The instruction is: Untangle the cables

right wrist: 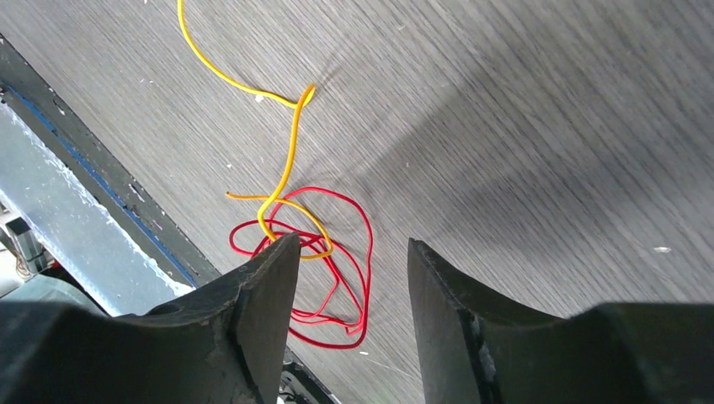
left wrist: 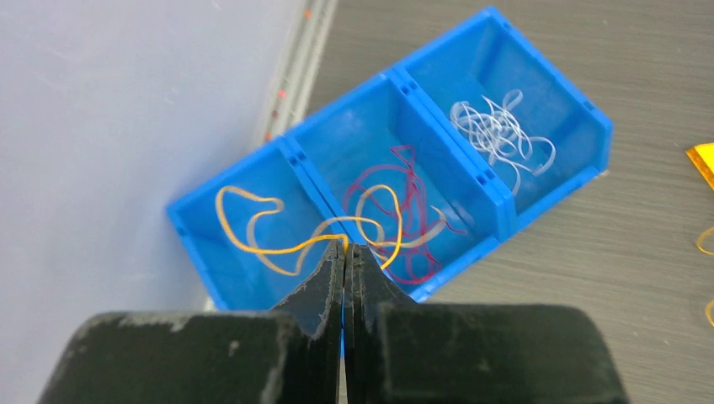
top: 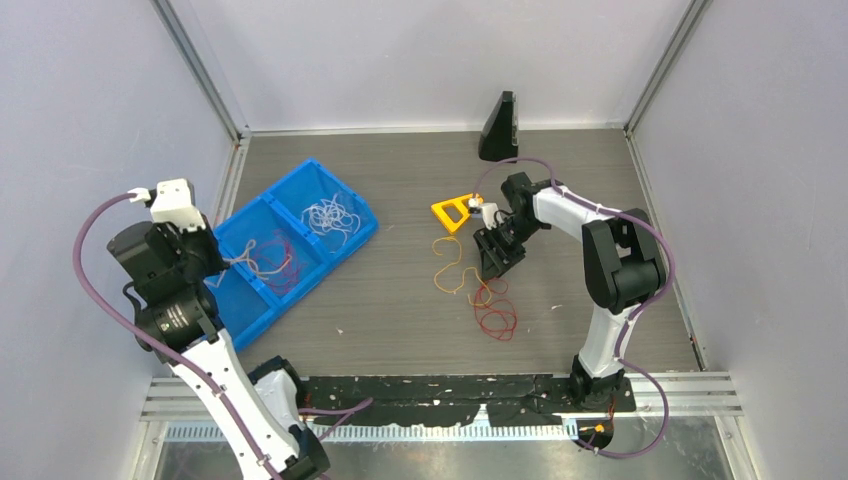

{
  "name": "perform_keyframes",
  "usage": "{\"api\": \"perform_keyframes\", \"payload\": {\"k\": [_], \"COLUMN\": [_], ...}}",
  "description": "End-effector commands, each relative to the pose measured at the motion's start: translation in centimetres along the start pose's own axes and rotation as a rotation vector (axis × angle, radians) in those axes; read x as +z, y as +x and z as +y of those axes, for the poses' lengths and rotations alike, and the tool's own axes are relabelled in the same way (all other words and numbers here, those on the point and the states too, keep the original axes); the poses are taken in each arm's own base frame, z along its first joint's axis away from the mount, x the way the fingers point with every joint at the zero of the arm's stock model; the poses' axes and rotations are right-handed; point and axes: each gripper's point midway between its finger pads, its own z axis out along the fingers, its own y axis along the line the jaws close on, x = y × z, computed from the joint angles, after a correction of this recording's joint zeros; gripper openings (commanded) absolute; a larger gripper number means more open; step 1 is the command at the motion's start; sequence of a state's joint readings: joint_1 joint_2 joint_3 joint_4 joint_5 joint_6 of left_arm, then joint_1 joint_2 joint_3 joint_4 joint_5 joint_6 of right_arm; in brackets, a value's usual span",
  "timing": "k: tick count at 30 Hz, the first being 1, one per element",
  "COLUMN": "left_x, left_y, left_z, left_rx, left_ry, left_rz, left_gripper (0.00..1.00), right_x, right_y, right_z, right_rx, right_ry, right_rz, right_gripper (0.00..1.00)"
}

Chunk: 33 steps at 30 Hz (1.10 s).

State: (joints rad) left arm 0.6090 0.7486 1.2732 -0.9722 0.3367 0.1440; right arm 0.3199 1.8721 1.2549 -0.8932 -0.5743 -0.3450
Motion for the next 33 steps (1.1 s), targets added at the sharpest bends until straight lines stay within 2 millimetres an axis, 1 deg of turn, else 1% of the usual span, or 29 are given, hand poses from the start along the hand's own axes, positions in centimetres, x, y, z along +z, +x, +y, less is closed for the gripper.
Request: {"api": "perform_keyframes", "payload": {"k": [1,2,3,4,5,6,7,8,9,11,13,16,19,22,26,29,31,32,33], "left_x": [-3.4,-4.0,-4.5,-4.9,-5.3,-5.6,-5.8,-6.0,-6.1,-6.0,-5.3,-3.3,-0.5,2.1,4.8,6.3,7.1,7.2,7.1], "left_y": [-4.5,-5.2,-5.6,-5.8,-6.1,-6.2,-6.4,-6.3,-6.2,-5.7,-4.9,-3.6,-1.9,0.5,4.2,6.9,9.0,9.9,10.2], "left_z": [1.8,2.6,3.2,3.7,4.1,4.3,4.4,4.6,4.8,5.5,6.3,6.8,6.2,5.6,5.5,4.5,5.0,5.3,5.5], "left_rx": [0.115,0.130,0.144,0.158,0.172,0.189,0.204,0.212,0.216,0.229,0.241,0.252,0.237,0.203,0.188,0.160,0.122,0.106,0.095], "left_ry": [-0.125,-0.171,-0.208,-0.242,-0.265,-0.280,-0.287,-0.297,-0.311,-0.342,-0.366,-0.359,-0.286,-0.209,-0.158,-0.084,-0.101,-0.116,-0.128], "left_rz": [-0.105,-0.116,-0.115,-0.117,-0.121,-0.126,-0.127,-0.120,-0.111,-0.081,-0.052,-0.026,-0.009,0.046,0.138,0.200,0.282,0.326,0.356], "left_gripper": [0.00,0.00,0.00,0.00,0.00,0.00,0.00,0.00,0.00,0.00,0.00,0.00,0.00,0.00,0.00,0.00,0.00,0.00,0.00], "right_x": [-1.6,-1.9,-2.1,-2.2,-2.4,-2.4,-2.4,-2.4,-2.3,-2.1,-2.0,-1.8,-1.8,-1.8,-1.9,-1.7,-1.7,-1.8,-1.9], "right_y": [-1.4,-1.7,-2.1,-2.0,-2.3,-2.1,-2.2,-2.1,-2.0,-1.7,-1.4,-1.2,-1.4,-1.4,-1.0,-0.9,-0.8,-0.9,-0.9], "right_z": [0.8,0.8,0.8,0.8,0.8,0.8,0.8,0.9,0.8,0.8,0.6,0.3,0.1,0.1,0.2,0.2,0.3,0.2,0.2], "right_rx": [-0.048,-0.055,-0.061,-0.062,-0.067,-0.063,-0.064,-0.060,-0.063,-0.062,-0.062,-0.063,-0.069,-0.072,-0.072,-0.070,-0.069,-0.072,-0.075], "right_ry": [-0.008,-0.005,0.000,0.001,0.003,-0.001,-0.004,-0.007,-0.008,-0.010,-0.009,-0.006,-0.001,0.004,0.006,0.003,0.002,0.004,0.005], "right_rz": [-0.023,-0.026,-0.032,-0.024,-0.026,-0.016,-0.012,-0.005,-0.001,0.015,0.025,0.037,0.039,0.039,0.040,0.039,0.038,0.037,0.035], "right_gripper": [0.60,0.61,0.65,0.67,0.75,0.80,0.94,0.99,0.97,0.96,0.95,0.95,0.95,0.95,0.95,0.95,0.95,0.95,0.95]}}
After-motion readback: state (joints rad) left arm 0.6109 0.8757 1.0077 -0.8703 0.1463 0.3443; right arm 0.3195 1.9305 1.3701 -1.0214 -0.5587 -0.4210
